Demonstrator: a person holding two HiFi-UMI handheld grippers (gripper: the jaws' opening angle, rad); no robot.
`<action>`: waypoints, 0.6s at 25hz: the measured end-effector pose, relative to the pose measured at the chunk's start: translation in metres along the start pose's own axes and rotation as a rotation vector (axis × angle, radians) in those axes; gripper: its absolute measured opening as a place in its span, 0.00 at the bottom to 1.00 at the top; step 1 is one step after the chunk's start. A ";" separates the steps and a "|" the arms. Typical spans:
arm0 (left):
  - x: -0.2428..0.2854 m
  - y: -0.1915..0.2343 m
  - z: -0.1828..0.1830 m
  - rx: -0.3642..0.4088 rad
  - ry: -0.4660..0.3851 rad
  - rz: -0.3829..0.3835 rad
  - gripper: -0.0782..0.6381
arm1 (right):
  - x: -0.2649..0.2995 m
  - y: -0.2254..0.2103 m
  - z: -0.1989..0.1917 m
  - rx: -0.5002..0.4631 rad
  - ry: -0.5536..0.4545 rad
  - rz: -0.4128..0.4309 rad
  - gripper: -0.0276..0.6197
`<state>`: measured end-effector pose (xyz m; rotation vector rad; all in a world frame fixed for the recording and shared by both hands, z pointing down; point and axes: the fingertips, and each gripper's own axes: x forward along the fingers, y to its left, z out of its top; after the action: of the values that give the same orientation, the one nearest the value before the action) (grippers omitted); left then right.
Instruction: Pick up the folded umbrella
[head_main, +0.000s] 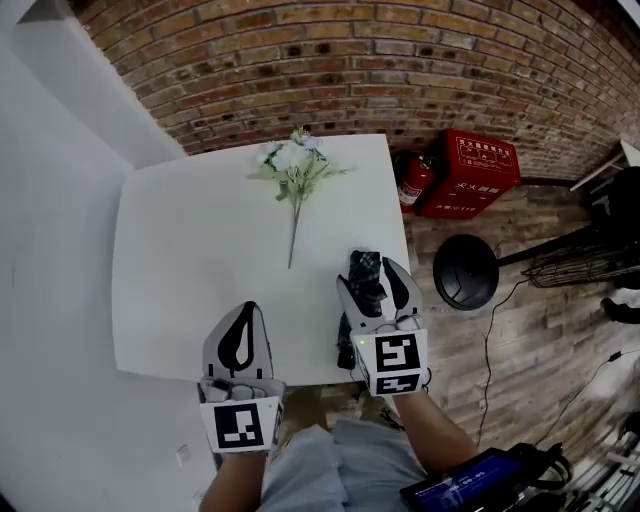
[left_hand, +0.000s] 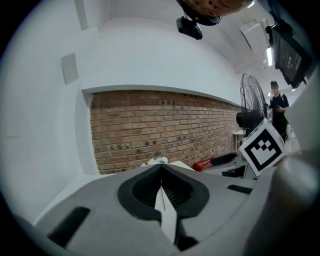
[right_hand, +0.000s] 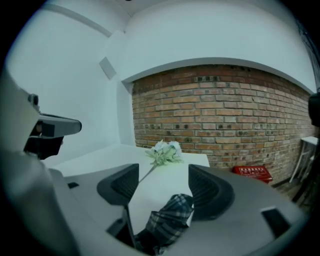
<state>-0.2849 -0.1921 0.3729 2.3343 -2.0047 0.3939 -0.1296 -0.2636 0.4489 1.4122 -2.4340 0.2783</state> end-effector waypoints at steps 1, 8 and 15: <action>0.004 0.001 -0.007 -0.001 0.015 -0.010 0.12 | 0.003 -0.001 -0.011 0.009 0.020 -0.012 0.53; 0.028 -0.002 -0.042 -0.027 0.096 -0.075 0.12 | 0.015 -0.007 -0.073 0.074 0.169 -0.083 0.61; 0.042 -0.001 -0.069 -0.033 0.137 -0.119 0.12 | 0.016 -0.009 -0.126 0.130 0.283 -0.128 0.68</action>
<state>-0.2901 -0.2189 0.4491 2.3230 -1.7884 0.4956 -0.1078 -0.2409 0.5726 1.4627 -2.1220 0.5732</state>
